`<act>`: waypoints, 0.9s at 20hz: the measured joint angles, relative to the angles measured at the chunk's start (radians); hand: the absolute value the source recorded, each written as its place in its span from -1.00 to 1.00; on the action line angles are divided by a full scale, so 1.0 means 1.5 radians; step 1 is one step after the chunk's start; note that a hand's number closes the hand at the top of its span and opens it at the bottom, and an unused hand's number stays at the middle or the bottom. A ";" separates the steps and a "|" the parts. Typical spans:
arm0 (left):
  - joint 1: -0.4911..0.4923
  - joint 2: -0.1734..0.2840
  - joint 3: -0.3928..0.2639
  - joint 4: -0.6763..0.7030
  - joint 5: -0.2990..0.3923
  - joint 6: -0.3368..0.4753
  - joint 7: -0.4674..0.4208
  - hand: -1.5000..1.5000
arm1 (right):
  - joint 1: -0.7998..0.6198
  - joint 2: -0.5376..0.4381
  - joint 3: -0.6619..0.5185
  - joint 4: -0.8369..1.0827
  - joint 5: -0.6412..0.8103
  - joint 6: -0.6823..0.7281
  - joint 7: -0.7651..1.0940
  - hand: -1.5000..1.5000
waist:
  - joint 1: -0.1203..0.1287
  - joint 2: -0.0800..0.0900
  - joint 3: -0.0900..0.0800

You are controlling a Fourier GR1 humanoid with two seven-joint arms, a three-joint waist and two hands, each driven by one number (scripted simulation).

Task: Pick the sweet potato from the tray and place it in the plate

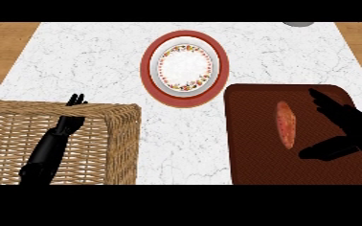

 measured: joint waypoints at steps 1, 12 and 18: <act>0.000 0.001 0.001 0.001 0.003 -0.003 0.000 0.00 | -0.004 0.001 0.000 0.013 0.000 0.010 -0.005 -1.00 | 0.000 0.000 0.000; 0.000 0.006 -0.002 0.001 0.008 0.000 0.005 0.00 | -0.045 0.062 0.028 0.111 0.050 0.025 -0.037 -1.00 | -0.002 0.000 -0.001; 0.003 0.012 -0.003 -0.004 0.012 0.001 0.014 0.00 | -0.056 0.091 0.025 0.158 0.076 0.021 -0.087 1.00 | -0.005 -0.003 -0.005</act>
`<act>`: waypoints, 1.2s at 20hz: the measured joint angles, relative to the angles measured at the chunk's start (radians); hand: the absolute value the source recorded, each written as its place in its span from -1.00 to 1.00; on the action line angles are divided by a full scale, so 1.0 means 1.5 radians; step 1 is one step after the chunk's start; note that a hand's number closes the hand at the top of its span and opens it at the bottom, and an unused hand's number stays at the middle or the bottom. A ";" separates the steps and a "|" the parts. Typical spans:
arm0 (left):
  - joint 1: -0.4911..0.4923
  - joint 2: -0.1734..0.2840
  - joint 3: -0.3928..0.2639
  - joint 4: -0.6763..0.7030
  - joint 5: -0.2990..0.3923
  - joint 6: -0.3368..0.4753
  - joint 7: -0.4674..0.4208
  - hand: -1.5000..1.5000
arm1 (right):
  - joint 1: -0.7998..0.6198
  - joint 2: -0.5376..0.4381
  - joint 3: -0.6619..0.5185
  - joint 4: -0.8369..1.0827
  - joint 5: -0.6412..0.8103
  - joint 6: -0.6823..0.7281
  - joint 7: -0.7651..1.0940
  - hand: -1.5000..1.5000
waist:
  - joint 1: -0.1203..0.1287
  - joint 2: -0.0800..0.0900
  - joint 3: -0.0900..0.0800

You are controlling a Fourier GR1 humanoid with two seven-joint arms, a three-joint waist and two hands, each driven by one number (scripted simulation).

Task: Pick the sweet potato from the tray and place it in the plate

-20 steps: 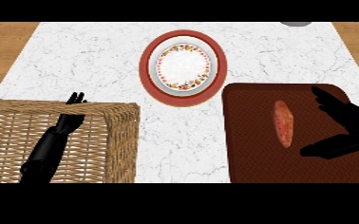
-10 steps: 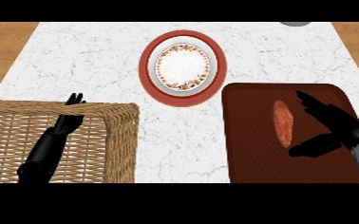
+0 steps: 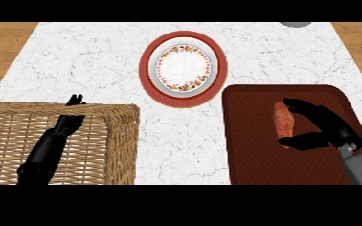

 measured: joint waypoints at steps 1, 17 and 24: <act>0.002 0.000 0.001 -0.001 0.000 0.000 -0.003 0.00 | -0.001 0.003 -0.004 0.005 0.002 -0.001 -0.010 1.00 | -0.001 0.000 0.000; -0.049 0.008 -0.007 -0.007 -0.003 -0.004 0.013 0.00 | -0.257 -0.125 0.085 0.104 0.231 0.101 -0.187 1.00 | 0.115 0.043 -0.007; -0.059 0.012 -0.011 0.005 -0.004 0.001 0.022 0.00 | -0.365 -0.137 0.081 0.213 0.316 0.036 -0.323 1.00 | 0.117 0.049 -0.006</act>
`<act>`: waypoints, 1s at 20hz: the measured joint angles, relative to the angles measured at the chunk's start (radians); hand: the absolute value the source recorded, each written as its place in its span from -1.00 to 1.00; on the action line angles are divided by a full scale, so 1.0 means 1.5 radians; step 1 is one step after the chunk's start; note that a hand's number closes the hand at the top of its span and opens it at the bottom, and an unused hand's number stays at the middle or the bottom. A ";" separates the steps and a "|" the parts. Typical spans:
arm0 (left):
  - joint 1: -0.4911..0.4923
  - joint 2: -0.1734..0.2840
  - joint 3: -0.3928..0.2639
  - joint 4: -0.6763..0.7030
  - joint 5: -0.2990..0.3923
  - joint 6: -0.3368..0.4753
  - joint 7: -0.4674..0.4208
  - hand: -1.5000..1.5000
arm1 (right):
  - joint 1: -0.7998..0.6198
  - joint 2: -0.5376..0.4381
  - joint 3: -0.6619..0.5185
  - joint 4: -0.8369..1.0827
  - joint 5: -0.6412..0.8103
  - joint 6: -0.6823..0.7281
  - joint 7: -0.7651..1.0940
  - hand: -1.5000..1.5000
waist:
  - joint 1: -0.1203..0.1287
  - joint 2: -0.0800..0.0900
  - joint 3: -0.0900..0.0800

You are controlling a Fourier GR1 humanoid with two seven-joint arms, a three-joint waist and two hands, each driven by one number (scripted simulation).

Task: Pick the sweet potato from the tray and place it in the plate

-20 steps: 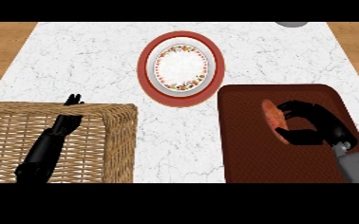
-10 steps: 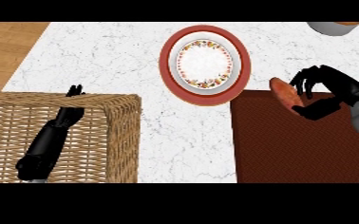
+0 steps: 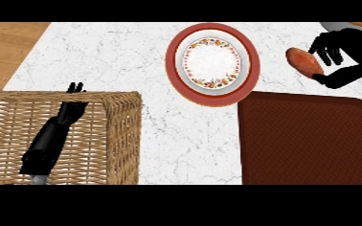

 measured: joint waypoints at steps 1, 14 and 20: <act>0.000 0.001 -0.001 0.003 -0.002 0.003 0.000 0.00 | -0.013 0.004 -0.005 0.016 0.005 -0.014 -0.019 1.00 | -0.002 0.000 0.000; 0.026 0.012 0.003 0.024 0.008 0.027 0.005 0.00 | -0.176 0.058 -0.100 0.169 -0.041 -0.052 -0.341 1.00 | -0.044 -0.018 0.003; 0.040 0.015 0.008 0.030 0.014 0.031 0.001 0.00 | -0.258 0.107 -0.099 0.247 -0.039 0.009 -0.431 1.00 | -0.061 -0.026 0.004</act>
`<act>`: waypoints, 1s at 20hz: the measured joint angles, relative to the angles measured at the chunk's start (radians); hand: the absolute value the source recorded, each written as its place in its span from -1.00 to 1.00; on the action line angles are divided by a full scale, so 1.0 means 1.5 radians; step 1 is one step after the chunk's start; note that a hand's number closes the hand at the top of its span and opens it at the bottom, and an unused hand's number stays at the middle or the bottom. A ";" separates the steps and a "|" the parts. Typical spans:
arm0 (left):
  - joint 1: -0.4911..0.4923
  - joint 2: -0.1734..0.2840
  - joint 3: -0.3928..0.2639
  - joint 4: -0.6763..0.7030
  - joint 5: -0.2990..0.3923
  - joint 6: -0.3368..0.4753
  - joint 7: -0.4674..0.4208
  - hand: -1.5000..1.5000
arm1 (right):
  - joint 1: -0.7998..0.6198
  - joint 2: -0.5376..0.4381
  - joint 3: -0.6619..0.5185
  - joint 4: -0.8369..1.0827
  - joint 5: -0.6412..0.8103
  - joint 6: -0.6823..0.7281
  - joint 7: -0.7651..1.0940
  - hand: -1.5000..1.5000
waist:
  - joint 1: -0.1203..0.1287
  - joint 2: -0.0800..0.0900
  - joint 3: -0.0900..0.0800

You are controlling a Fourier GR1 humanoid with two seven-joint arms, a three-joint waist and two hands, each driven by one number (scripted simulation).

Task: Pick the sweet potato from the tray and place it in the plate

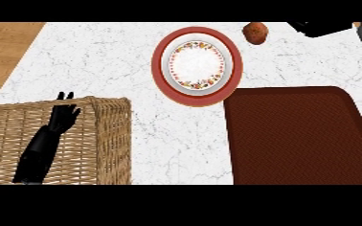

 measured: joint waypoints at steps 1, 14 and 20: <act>0.002 0.001 0.001 -0.001 0.000 0.001 0.002 0.00 | -0.014 0.014 0.000 0.014 0.002 0.002 -0.003 1.00 | -0.002 -0.001 0.000; 0.026 0.005 0.010 0.000 0.002 0.011 -0.004 0.00 | -0.138 0.223 0.028 0.123 0.050 0.005 0.088 1.00 | -0.026 -0.010 0.000; 0.031 0.004 0.013 0.003 -0.001 0.014 -0.023 0.00 | -0.142 0.306 0.059 0.164 0.092 -0.021 0.122 1.00 | -0.028 -0.009 0.002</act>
